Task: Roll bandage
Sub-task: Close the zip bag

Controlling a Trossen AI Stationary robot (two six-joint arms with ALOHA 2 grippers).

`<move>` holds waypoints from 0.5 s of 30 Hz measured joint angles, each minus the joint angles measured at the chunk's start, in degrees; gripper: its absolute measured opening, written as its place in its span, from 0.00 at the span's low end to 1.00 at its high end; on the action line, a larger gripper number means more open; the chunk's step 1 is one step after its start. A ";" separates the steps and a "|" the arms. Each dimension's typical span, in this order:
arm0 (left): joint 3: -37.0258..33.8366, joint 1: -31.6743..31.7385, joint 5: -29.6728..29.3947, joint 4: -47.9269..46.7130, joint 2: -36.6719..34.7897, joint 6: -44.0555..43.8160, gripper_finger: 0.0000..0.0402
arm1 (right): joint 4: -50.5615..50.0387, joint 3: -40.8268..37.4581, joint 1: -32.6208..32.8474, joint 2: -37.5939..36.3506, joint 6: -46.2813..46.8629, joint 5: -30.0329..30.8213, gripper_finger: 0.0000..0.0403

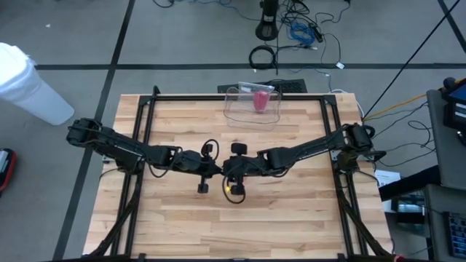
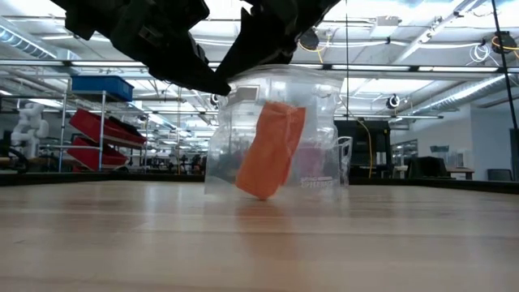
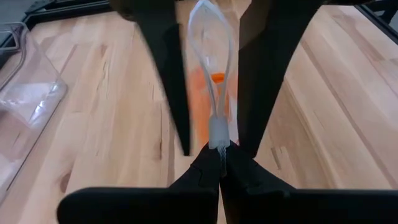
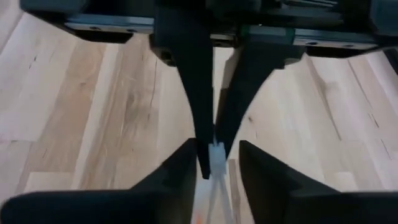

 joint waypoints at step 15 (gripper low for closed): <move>0.00 0.00 1.24 -0.44 -0.18 -0.04 0.00 | -3.85 0.13 0.37 -0.21 0.19 0.37 0.01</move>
